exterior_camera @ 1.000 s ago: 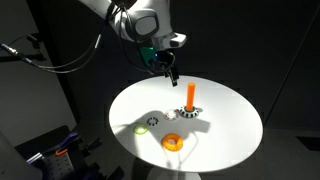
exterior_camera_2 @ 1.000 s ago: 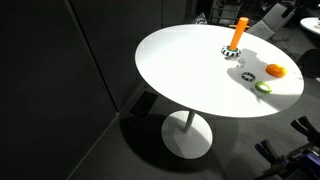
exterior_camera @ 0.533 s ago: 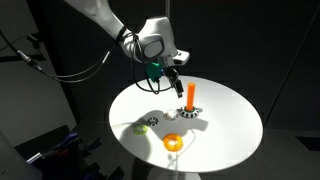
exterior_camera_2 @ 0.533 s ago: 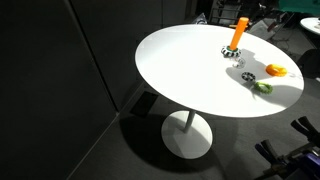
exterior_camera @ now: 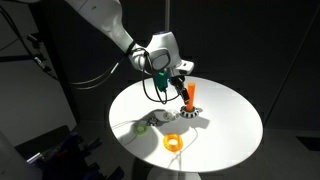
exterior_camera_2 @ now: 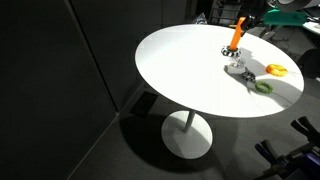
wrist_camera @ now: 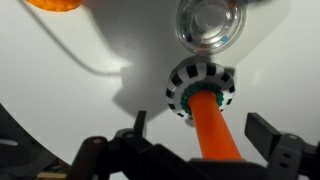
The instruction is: Pick up the green ring from the ring holder and put it on the table
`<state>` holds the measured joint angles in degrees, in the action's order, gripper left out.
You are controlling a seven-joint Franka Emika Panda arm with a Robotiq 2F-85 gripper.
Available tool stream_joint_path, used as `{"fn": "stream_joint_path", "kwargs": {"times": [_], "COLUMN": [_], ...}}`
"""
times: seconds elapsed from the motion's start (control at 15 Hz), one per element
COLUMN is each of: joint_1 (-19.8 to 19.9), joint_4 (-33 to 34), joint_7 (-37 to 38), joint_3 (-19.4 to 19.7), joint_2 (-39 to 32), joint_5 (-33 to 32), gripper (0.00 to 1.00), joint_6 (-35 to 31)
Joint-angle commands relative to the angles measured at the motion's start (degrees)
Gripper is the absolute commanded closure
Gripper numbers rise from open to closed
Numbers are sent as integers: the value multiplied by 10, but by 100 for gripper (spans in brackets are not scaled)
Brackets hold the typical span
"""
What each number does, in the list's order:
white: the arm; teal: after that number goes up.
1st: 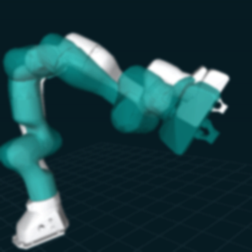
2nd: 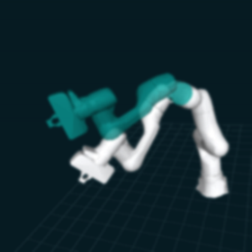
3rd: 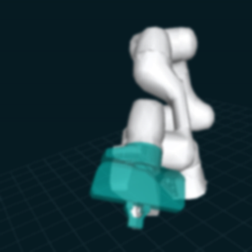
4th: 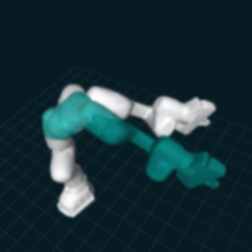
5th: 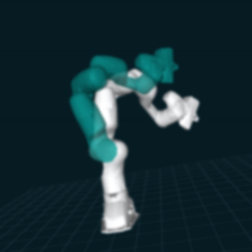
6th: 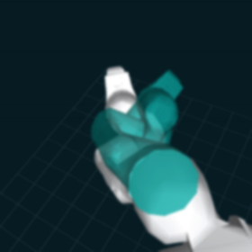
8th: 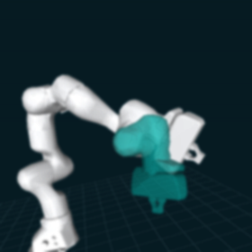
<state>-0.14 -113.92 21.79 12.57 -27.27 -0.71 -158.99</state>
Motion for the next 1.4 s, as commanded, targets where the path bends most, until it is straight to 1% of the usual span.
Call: {"fn": "stream_joint_path", "kwargs": {"times": [0.0,0.27,1.33], "joint_1": [-16,-21,-13], "joint_4": [41,61,75], "joint_7": [20,13,-13], "joint_3": [23,30,9], "joint_2": [-42,-71,-127], "joint_5": [-12,-6,19], "gripper": [0,0,0], "joint_6": [-7,-13,-86]}}
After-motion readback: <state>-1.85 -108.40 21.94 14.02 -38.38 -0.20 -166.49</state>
